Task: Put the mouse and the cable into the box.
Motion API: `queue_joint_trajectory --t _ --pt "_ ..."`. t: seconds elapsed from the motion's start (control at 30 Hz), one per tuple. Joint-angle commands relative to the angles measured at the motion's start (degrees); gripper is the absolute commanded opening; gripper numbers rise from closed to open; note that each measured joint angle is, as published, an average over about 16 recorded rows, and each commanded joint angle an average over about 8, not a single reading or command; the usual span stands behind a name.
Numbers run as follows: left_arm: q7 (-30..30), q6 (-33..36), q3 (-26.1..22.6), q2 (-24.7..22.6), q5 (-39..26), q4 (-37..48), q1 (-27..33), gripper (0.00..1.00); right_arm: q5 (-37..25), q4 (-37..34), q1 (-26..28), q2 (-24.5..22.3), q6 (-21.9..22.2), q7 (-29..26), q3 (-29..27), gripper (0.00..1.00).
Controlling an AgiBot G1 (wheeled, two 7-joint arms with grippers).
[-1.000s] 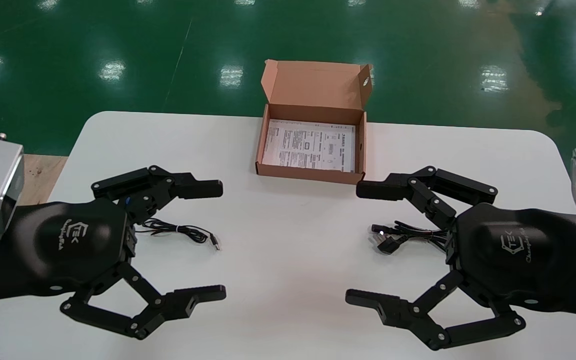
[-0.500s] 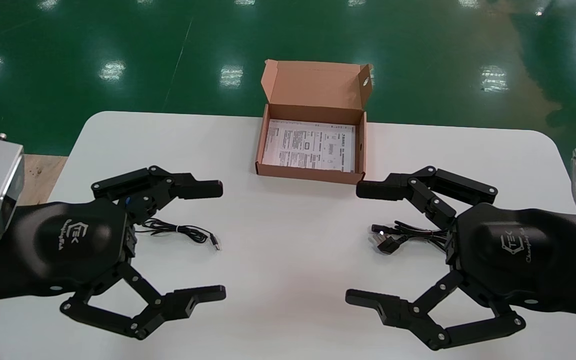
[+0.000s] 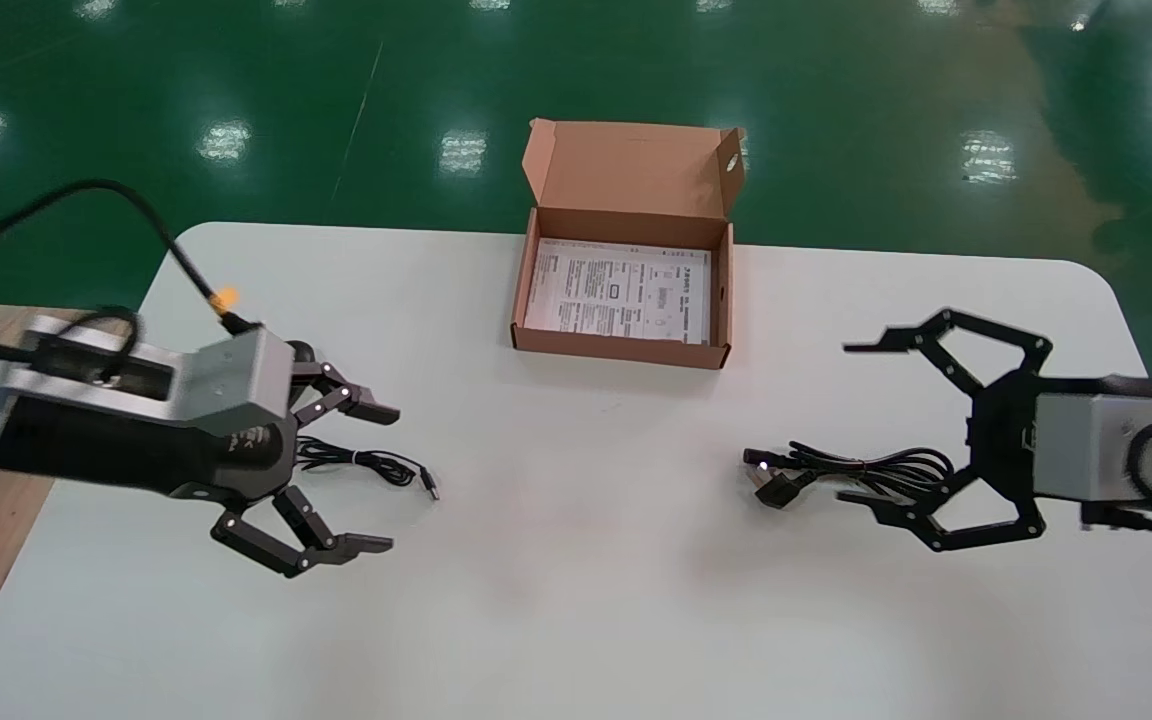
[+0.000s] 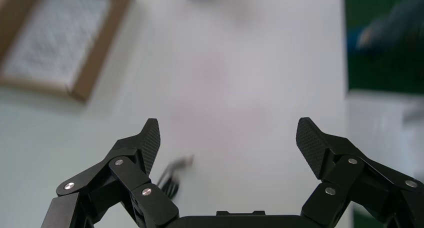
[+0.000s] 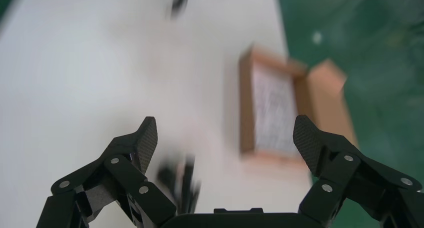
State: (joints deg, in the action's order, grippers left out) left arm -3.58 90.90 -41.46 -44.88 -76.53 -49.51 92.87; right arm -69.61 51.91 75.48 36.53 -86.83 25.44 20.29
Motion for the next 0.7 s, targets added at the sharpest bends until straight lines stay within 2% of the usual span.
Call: queue_joint_trajectory --t 0.03,0.17,0.33,0.5,0.7 --pt "2.88 0.04 -4.03 -2.52 -4.43 4.55 3.78 1.0 -4.31 -4.85 2.35 0.9 -1.0 6.15 1.44 1.0" --pt "10.21 -0.45 -9.28 -7.77 -10.06 15.32 9.18 1.0 -10.4 -14.64 6.12 2.72 0.52 13.1 3.98 1.0" --pt "18.88 -1.27 -13.33 -13.63 -14.8 27.17 13.15 1.0 -15.68 -23.81 9.24 5.08 3.78 18.76 6.26 1.0" --pt "25.62 -2.63 -15.37 -17.8 -17.4 35.7 14.63 1.0 -18.25 -30.23 11.19 7.65 5.84 22.6 7.61 1.0" --pt "30.48 -5.41 -16.0 -20.86 -18.38 42.33 15.04 1.0 -19.77 -35.98 13.4 10.61 7.34 25.88 8.5 1.0"
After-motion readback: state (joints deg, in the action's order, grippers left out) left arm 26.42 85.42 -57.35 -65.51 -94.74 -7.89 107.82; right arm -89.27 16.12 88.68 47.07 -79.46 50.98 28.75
